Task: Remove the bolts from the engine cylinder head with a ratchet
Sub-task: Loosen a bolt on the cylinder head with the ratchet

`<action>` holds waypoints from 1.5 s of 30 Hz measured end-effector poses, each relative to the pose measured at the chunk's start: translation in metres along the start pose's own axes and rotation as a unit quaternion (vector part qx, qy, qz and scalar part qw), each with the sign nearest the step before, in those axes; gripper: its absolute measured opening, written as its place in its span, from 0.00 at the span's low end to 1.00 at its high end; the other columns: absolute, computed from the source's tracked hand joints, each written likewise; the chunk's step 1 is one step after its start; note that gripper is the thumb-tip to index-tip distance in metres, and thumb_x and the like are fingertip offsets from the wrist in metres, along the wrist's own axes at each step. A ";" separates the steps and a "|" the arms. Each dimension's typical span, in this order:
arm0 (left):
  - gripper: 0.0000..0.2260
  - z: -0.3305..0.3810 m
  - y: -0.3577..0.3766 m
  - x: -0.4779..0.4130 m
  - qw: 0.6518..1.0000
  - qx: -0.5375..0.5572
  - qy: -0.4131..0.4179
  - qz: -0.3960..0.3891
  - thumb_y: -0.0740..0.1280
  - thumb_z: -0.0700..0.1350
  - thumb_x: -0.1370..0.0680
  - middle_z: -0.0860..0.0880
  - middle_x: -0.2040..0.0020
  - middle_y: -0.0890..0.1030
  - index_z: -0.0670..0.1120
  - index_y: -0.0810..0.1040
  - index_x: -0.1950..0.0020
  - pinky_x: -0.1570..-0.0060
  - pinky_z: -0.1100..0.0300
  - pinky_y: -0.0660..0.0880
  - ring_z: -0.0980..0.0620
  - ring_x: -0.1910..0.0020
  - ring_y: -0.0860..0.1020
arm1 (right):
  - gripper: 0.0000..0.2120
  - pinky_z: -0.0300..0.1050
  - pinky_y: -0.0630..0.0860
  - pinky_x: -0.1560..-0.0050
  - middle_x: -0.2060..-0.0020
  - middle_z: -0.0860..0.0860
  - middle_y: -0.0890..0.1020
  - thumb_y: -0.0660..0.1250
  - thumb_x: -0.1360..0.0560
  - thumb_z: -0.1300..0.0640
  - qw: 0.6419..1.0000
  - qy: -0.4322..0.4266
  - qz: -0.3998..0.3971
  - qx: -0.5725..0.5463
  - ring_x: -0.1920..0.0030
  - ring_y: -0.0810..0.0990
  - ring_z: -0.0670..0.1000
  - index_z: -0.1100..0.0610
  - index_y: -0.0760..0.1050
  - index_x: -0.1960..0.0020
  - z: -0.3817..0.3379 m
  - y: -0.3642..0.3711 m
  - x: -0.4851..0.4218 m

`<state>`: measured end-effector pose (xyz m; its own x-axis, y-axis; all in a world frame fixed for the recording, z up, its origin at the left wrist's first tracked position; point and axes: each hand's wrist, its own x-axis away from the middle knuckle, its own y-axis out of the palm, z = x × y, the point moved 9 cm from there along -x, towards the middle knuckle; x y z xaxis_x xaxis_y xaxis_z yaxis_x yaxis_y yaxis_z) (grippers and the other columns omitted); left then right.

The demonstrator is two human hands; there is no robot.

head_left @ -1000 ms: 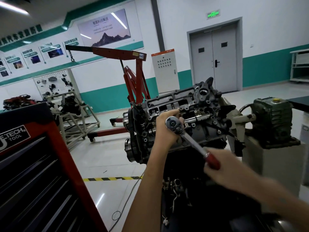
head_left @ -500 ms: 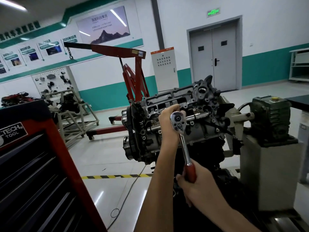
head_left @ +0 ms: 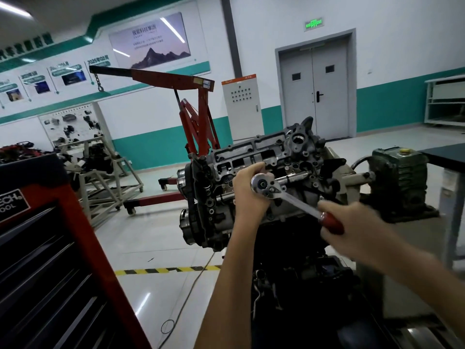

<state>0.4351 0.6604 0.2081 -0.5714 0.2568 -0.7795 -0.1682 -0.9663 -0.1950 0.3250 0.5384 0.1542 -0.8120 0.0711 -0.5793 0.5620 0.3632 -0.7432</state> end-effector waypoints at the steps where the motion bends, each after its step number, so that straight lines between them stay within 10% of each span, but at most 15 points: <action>1: 0.14 -0.005 -0.001 0.002 0.999 0.016 -0.016 0.034 0.64 0.35 0.28 0.49 0.71 0.62 0.42 0.63 0.71 0.66 0.53 0.64 0.52 0.68 0.61 | 0.07 0.26 0.65 0.75 0.78 0.44 0.69 0.70 0.32 0.64 0.995 0.031 0.025 -0.088 0.78 0.71 0.40 0.57 0.74 0.57 -0.011 0.021 0.017; 6: 0.21 -0.012 -0.011 0.000 0.994 0.025 -0.050 0.090 0.65 0.33 0.26 0.57 0.76 0.61 0.50 0.59 0.70 0.68 0.61 0.60 0.56 0.72 0.59 | 0.13 0.31 0.66 0.74 0.77 0.47 0.72 0.71 0.32 0.59 0.929 0.087 0.030 -0.359 0.78 0.69 0.42 0.53 0.67 0.67 -0.064 0.078 0.040; 15: 0.12 -0.003 -0.001 -0.008 0.997 0.034 -0.018 0.073 0.61 0.37 0.26 0.56 0.75 0.72 0.47 0.72 0.70 0.71 0.74 0.61 0.65 0.75 0.67 | 0.18 0.35 0.64 0.79 0.83 0.47 0.66 0.66 0.26 0.57 0.931 0.089 0.098 -0.341 0.83 0.65 0.44 0.56 0.65 0.72 -0.049 0.024 0.016; 19: 0.19 0.013 0.010 -0.014 0.997 0.028 0.013 0.073 0.60 0.36 0.27 0.61 0.77 0.69 0.58 0.63 0.71 0.73 0.73 0.59 0.63 0.76 0.64 | 0.17 0.37 0.63 0.79 0.84 0.49 0.66 0.64 0.26 0.56 0.932 0.086 0.092 -0.338 0.84 0.63 0.45 0.61 0.66 0.71 -0.043 0.004 0.020; 26: 0.18 0.045 0.024 -0.019 0.997 -0.016 0.038 0.059 0.63 0.37 0.20 0.54 0.74 0.67 0.46 0.66 0.69 0.71 0.60 0.59 0.58 0.74 0.61 | 0.18 0.36 0.63 0.81 0.84 0.56 0.68 0.64 0.27 0.51 0.905 0.099 0.080 -0.406 0.86 0.62 0.51 0.60 0.66 0.70 -0.030 -0.024 0.036; 37: 0.09 0.145 0.147 -0.017 0.945 -0.292 0.140 -0.036 0.60 0.47 0.20 0.48 0.60 0.80 0.47 0.79 0.52 0.64 0.58 0.63 0.47 0.61 0.77 | 0.18 0.33 0.61 0.78 0.79 0.54 0.64 0.68 0.29 0.42 0.847 0.215 0.222 -0.433 0.81 0.61 0.50 0.55 0.69 0.66 0.052 -0.113 0.109; 45: 0.09 0.238 0.272 0.031 0.945 -0.112 0.290 -0.102 0.69 0.38 0.25 0.45 0.49 0.79 0.41 0.76 0.45 0.48 0.53 0.75 0.47 0.49 0.77 | 0.18 0.34 0.60 0.78 0.80 0.54 0.59 0.71 0.34 0.48 0.756 0.248 0.344 -0.498 0.82 0.57 0.47 0.56 0.67 0.70 0.127 -0.202 0.197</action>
<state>0.1805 0.4105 0.2721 0.0014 0.4461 -0.8950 -0.0159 -0.8949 -0.4461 0.0713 0.3613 0.1476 -0.4791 0.8120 -0.3332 0.6815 0.5834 0.4418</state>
